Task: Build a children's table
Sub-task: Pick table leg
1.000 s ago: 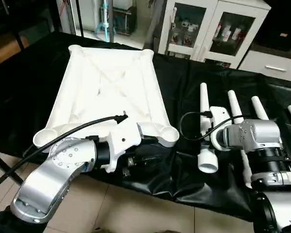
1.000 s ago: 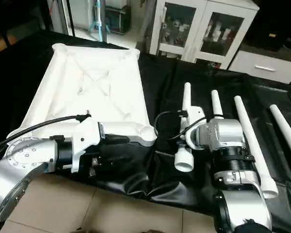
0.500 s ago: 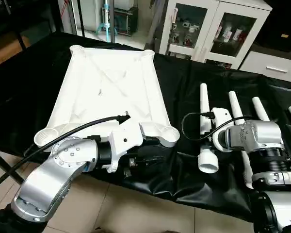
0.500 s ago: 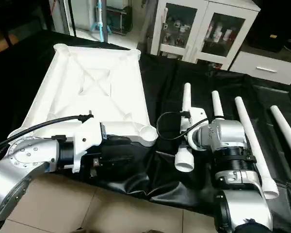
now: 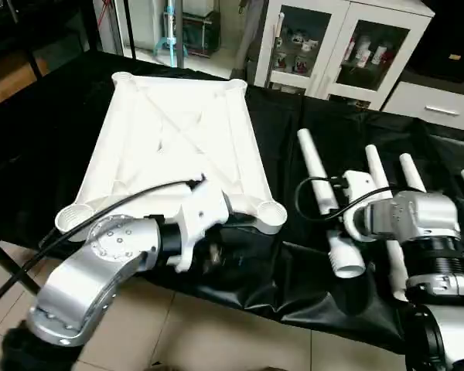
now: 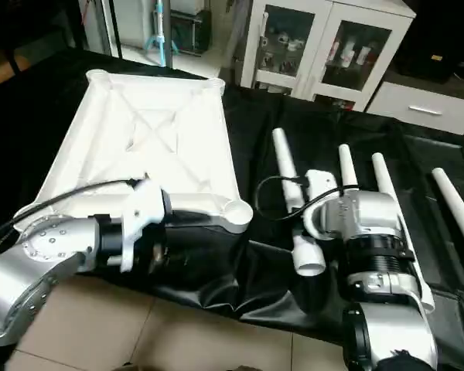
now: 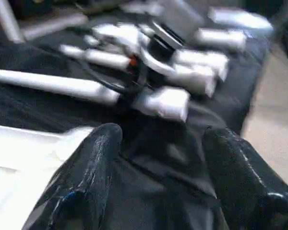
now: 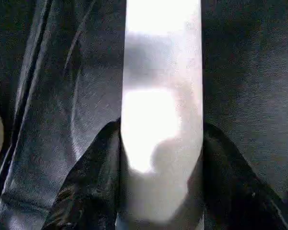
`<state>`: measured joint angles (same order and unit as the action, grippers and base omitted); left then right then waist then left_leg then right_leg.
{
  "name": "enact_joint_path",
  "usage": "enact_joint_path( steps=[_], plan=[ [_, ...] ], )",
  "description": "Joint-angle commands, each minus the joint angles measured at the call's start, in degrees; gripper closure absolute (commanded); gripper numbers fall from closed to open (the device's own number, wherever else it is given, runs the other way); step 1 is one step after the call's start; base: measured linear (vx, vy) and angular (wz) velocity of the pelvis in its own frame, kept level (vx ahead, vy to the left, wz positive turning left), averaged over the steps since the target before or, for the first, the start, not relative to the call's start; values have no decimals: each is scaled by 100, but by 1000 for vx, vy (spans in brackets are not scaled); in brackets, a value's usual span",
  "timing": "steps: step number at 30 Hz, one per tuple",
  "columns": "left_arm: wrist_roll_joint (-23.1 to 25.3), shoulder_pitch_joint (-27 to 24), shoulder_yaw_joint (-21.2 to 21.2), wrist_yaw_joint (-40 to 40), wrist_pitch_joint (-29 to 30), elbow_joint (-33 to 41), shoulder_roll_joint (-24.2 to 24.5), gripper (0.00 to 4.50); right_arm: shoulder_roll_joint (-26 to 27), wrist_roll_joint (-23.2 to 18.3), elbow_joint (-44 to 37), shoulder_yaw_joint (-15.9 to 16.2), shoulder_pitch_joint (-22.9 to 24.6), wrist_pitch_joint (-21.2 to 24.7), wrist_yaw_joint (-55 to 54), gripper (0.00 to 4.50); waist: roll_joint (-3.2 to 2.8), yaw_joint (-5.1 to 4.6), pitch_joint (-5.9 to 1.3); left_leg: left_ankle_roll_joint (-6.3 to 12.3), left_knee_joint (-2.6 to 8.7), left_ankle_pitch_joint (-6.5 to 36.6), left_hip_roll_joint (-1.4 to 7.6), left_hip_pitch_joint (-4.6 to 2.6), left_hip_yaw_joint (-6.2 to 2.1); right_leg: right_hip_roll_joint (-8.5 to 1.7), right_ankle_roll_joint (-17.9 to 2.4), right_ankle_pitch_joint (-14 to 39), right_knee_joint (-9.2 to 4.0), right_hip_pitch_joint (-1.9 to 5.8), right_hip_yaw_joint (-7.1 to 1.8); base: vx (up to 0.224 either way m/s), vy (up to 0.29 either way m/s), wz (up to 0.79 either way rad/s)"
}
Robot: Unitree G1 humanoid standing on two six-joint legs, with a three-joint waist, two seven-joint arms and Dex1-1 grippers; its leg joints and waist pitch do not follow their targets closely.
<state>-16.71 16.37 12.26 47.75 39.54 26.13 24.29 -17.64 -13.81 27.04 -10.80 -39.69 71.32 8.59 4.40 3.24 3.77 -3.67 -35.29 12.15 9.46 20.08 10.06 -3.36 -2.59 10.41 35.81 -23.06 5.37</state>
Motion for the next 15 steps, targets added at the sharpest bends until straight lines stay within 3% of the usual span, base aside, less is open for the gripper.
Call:
enact_joint_path(
  steps=[1,4,5,6,7,8,9,10,12,14,15],
  plan=[
    [-119,-10,-214,-221,-2,-69,-71,119,-61,-44,-298,-234,26,44,-93,268,-74,5,-402,-264,415,441,365,1,-125,-520,-780,958,-401,364,-423,0,0,0],
    [-286,74,-572,-544,292,-212,-264,119,13,-141,-811,-486,61,157,-157,268,-64,18,-385,-229,421,482,349,3,-124,-506,-750,1021,-412,363,-419,0,0,0],
    [-266,127,-663,-667,299,-286,-315,119,39,-165,-1033,-530,81,226,-166,268,-88,20,-386,-209,429,485,351,4,-133,-505,-697,1079,-424,362,-417,0,0,0],
    [-263,278,-885,-940,289,-474,-492,119,46,-142,-1442,-473,108,311,-187,268,-166,28,-387,-216,424,522,343,-13,-140,-501,-670,1122,-432,353,-412,0,0,0],
    [-263,289,-901,-958,285,-487,-504,119,47,-139,-1472,-468,110,312,-189,268,-139,20,-386,-209,424,542,345,-22,-131,-490,-640,1143,-463,346,-413,0,0,0],
    [-231,394,-1010,-1114,178,-608,-595,119,61,-141,-1730,-430,120,246,-197,268,-207,42,-396,-229,429,561,351,-35,-155,-504,-672,1104,-431,347,-409,0,0,0],
    [-201,510,-1102,-1262,90,-725,-700,119,61,-174,-1981,-391,127,177,-175,268,-152,29,-385,-204,427,590,342,-22,-140,-489,-656,1086,-462,352,-412,0,0,0],
    [-242,721,-1218,-1410,83,-884,-845,119,-2,-160,-2364,-205,166,-141,-76,268,-198,46,-398,-213,424,598,348,-35,-154,-507,-684,1073,-442,361,-411,0,0,0],
    [-517,1100,-1412,-1566,378,-1081,-1073,90,-116,-80,-2962,131,245,-771,127,268,-164,72,-398,-165,415,569,345,-18,-145,-532,-682,1063,-450,373,-416,0,0,0],
    [-722,1310,-1512,-1630,627,-1158,-1192,83,-197,-22,-3296,337,328,-1161,337,268,-172,90,-393,-149,411,541,351,-18,-143,-543,-685,1079,-451,368,-420,0,0,0],
    [-1091,1656,-1742,-1760,905,-1322,-1471,80,-371,43,-3763,703,484,-1775,787,268,-100,106,-390,-87,406,487,360,-8,-132,-544,-693,1057,-434,369,-420,0,0,0]
  ],
)
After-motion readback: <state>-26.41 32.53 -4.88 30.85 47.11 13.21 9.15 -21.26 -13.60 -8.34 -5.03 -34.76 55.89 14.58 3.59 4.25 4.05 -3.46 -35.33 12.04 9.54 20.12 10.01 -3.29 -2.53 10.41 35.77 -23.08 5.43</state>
